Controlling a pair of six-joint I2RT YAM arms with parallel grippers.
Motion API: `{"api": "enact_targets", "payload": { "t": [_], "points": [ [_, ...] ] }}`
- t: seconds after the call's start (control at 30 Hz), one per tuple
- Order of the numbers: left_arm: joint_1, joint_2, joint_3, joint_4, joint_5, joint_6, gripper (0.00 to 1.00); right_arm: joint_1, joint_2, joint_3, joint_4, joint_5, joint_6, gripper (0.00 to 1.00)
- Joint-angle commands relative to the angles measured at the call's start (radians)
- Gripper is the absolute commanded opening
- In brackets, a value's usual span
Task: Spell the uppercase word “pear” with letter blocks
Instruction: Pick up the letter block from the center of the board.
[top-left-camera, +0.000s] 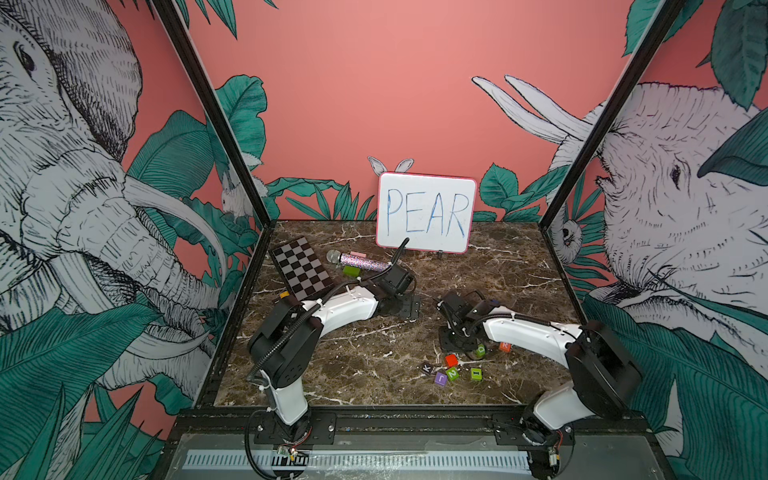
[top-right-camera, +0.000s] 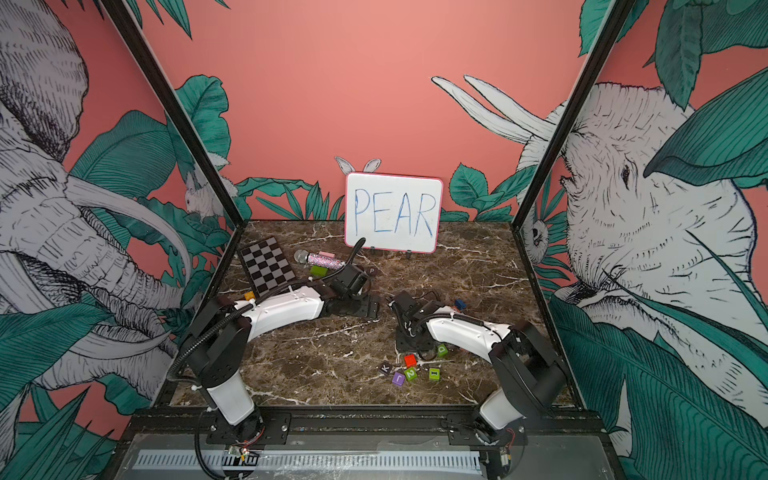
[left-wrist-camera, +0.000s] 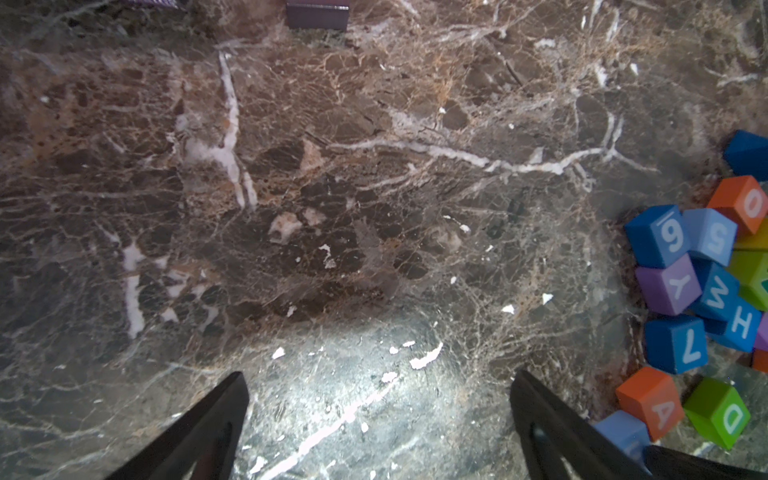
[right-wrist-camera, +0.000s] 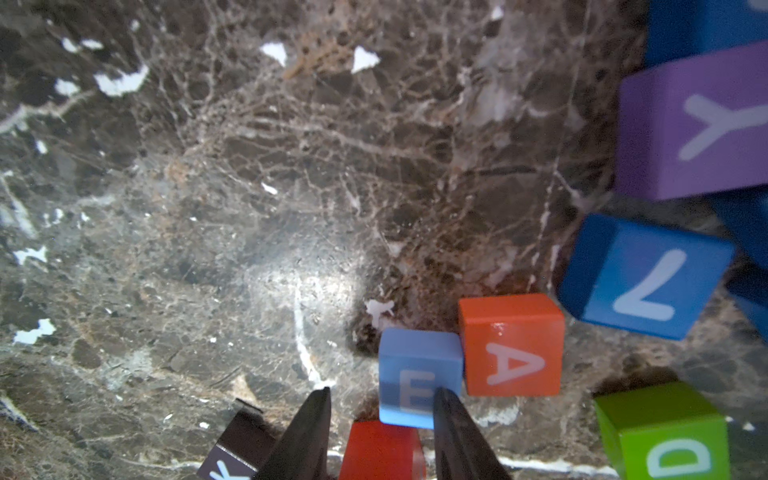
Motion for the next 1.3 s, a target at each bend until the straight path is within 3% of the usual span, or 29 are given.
{"api": "enact_targets", "payload": {
  "t": [0.0,0.7,1.27],
  "points": [
    [0.006,-0.045,-0.020,0.007,-0.002,-0.021,0.99,-0.006,0.038,0.001,-0.006,0.006,0.018,0.43],
    [0.009,-0.037,-0.013,0.015,0.006,-0.020,0.99,-0.008,-0.068,-0.016,-0.081,0.047,0.036,0.45],
    [0.009,-0.040,-0.016,0.011,0.005,-0.014,0.99,-0.026,0.029,-0.011,-0.026,0.013,0.012,0.46]
  ]
}}
